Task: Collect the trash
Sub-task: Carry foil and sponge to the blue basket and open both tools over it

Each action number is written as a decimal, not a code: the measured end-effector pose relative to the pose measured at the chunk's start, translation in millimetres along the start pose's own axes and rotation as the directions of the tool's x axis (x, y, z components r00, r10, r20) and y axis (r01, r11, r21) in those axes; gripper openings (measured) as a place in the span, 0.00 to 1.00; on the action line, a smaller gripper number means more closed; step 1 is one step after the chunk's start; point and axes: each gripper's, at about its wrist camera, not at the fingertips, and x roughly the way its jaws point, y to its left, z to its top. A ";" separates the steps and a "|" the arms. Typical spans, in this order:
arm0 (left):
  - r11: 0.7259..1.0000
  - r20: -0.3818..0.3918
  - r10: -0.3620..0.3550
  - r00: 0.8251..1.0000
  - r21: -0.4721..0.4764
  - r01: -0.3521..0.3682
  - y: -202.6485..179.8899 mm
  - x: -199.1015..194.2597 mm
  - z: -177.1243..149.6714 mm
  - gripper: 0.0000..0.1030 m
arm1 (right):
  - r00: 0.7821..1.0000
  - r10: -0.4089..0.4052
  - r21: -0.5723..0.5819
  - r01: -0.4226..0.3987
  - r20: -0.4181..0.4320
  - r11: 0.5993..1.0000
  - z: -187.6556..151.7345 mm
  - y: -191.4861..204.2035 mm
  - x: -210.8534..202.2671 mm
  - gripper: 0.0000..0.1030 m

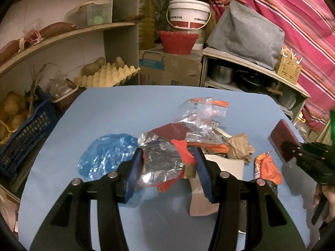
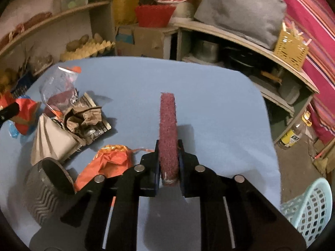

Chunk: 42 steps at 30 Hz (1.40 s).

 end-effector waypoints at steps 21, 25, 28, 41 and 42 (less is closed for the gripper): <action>0.950 0.039 -0.248 0.968 0.204 0.236 -198.4 -54.5 -10.1 0.49 | 0.952 -0.303 0.305 0.279 0.035 0.911 -114.6 -172.7 -176.6 0.15; 0.925 0.027 -0.312 0.950 0.238 0.297 -259.4 -55.4 -18.8 0.49 | 0.948 -0.316 0.364 0.285 0.027 0.887 -135.3 -205.2 -186.8 0.15; 0.907 0.014 -0.347 0.938 0.258 0.332 -297.1 -56.1 -24.6 0.49 | 0.944 -0.329 0.382 0.297 0.018 0.875 -146.7 -220.8 -188.9 0.15; 0.826 -0.043 -0.433 0.900 0.382 0.416 -426.2 -41.7 -50.5 0.49 | 0.945 -0.327 0.508 0.277 0.010 0.816 -182.7 -277.6 -201.7 0.15; 0.823 -0.047 -0.434 0.900 0.385 0.417 -431.2 -40.7 -52.2 0.49 | 0.945 -0.328 0.510 0.279 0.007 0.814 -183.3 -278.9 -201.2 0.15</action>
